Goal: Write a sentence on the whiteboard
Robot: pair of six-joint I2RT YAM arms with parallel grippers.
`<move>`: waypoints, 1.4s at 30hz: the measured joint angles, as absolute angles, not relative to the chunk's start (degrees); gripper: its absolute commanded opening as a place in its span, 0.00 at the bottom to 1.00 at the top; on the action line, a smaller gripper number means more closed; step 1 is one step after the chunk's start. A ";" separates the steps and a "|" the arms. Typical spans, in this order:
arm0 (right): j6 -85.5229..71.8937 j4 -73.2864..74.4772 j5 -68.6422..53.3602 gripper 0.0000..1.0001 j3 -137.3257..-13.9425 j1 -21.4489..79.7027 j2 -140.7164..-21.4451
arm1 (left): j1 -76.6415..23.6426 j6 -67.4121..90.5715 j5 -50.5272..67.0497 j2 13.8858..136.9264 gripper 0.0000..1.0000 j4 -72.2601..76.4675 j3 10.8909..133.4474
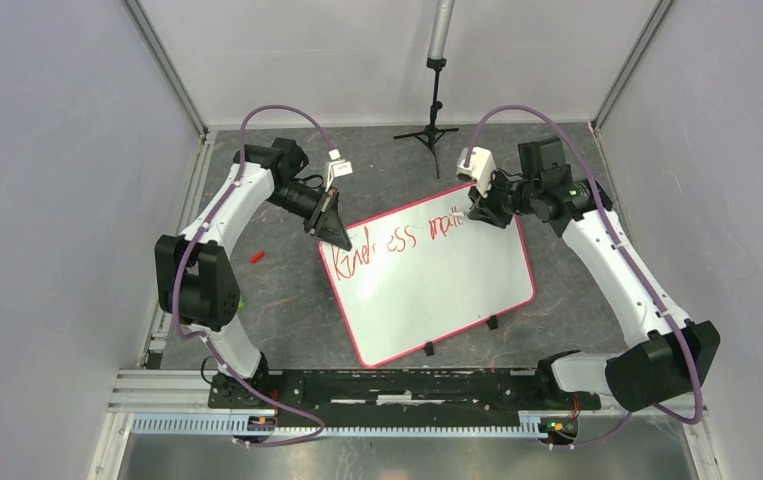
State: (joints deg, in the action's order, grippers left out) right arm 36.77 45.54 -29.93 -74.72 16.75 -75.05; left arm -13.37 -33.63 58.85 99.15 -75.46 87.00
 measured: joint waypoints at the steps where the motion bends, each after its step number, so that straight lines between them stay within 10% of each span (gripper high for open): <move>1: 36.80 45.45 -29.91 0.00 -74.59 16.75 -75.00 | -13.37 -33.61 58.85 99.13 0.02 -75.44 87.00; 23: 37.80 46.50 -29.69 0.00 -74.41 13.69 -73.80 | -13.37 -33.45 58.89 99.15 0.03 -75.33 86.98; 42: 37.91 49.08 -35.81 0.00 -77.01 10.48 -73.45 | -14.28 -27.57 53.58 97.43 0.46 -68.51 85.84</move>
